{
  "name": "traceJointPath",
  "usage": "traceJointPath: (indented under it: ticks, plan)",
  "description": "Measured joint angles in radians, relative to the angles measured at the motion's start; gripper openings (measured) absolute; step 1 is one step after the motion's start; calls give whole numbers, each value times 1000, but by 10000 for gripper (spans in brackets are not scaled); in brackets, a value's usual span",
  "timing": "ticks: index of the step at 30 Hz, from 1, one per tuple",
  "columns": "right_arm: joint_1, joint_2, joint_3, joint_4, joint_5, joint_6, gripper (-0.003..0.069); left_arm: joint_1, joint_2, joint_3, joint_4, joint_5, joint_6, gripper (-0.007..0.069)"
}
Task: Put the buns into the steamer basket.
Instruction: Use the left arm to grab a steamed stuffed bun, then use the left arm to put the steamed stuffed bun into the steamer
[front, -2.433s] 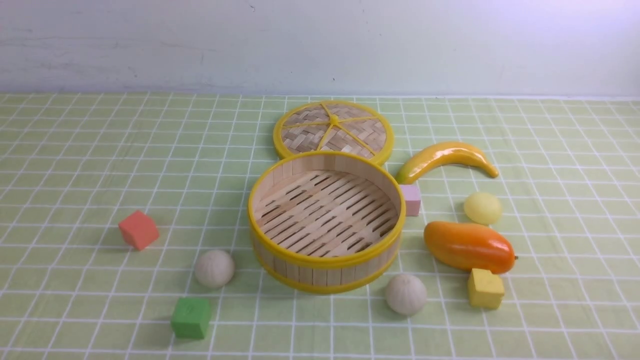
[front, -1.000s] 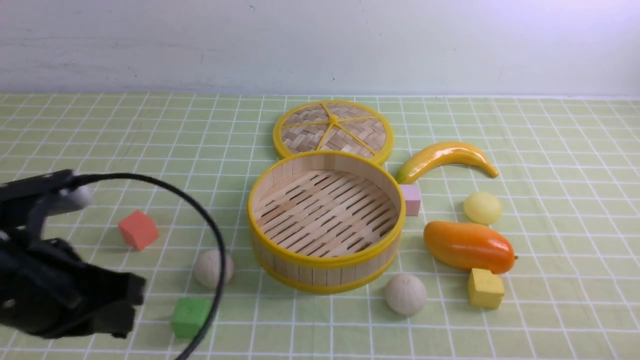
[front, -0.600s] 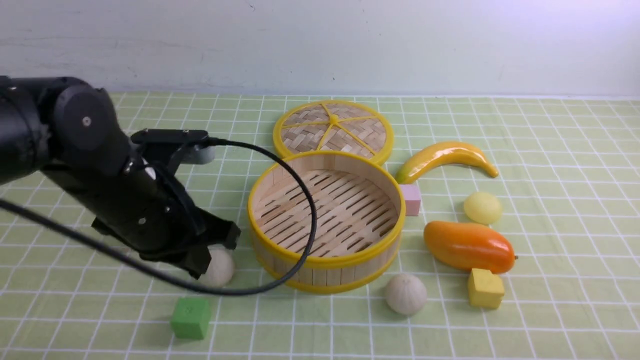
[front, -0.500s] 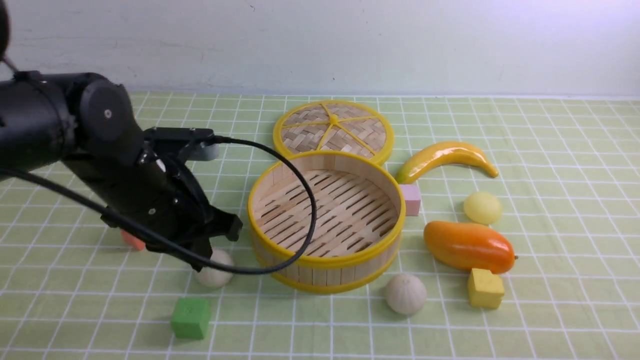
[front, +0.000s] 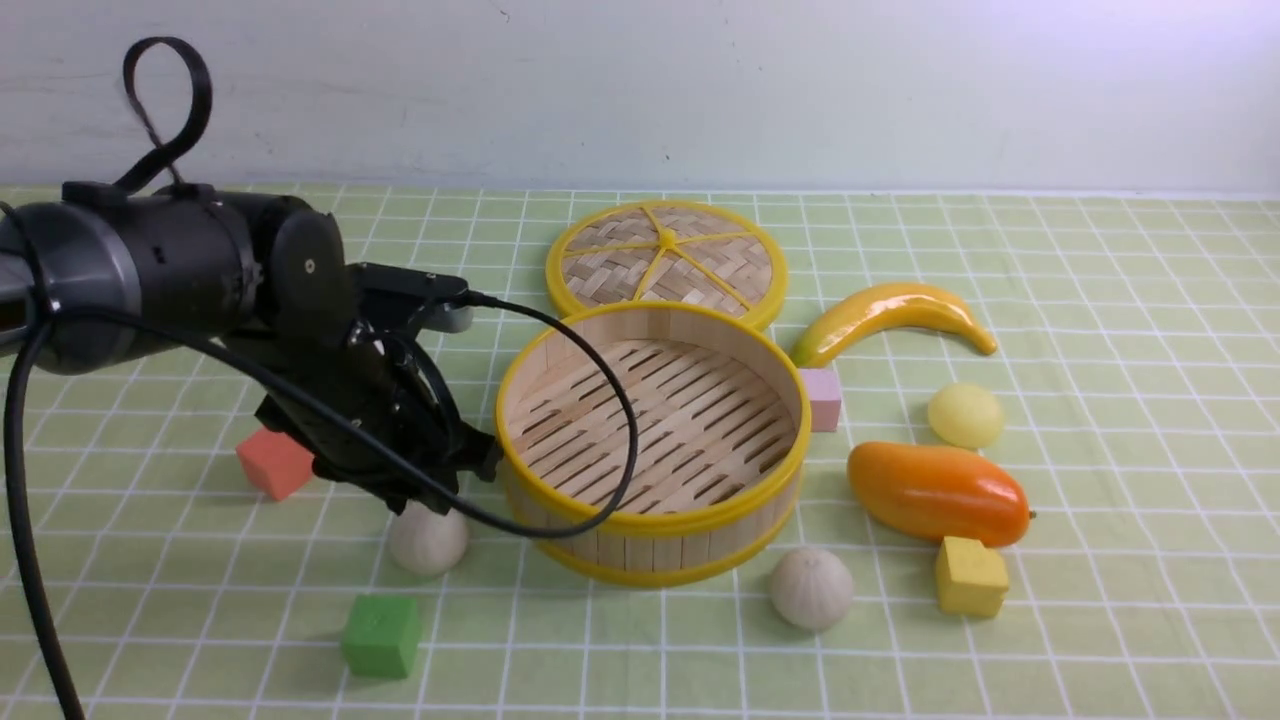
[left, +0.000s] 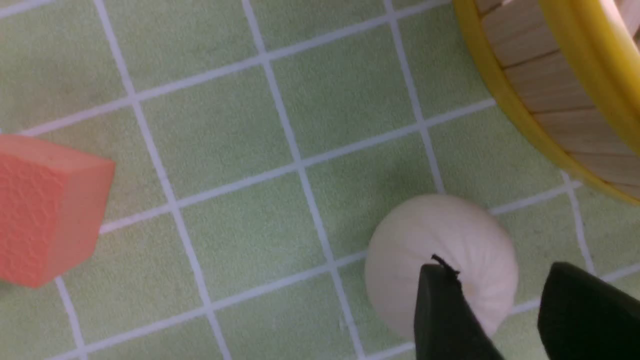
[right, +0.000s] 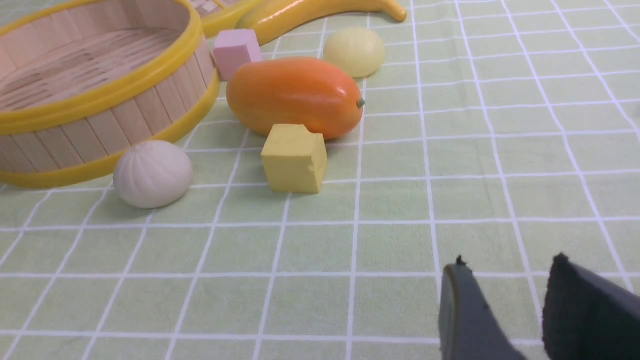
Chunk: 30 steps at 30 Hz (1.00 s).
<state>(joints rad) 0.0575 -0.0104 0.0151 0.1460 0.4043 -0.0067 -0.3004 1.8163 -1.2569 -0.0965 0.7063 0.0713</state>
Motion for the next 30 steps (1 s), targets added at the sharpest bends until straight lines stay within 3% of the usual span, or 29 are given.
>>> traceJointPath:
  ticks: [9, 13, 17, 19, 26, 30]
  plan:
    - [0, 0, 0, 0, 0, 0, 239, 0, 53, 0, 15, -38, 3, 244]
    - [0, 0, 0, 0, 0, 0, 239, 0, 56, -2, 15, -44, 3, 172]
    - [0, 0, 0, 0, 0, 0, 239, 0, 58, -2, 15, -28, 3, 15]
    - [0, 0, 0, 0, 0, 0, 239, 0, 58, -4, 15, -12, 4, -12]
    - [0, 0, 0, 0, 0, 0, 239, -15, -25, -67, 7, 135, -14, -13]
    - [0, 0, 0, 0, 0, 0, 239, -88, -94, -174, -5, 144, -13, -13]
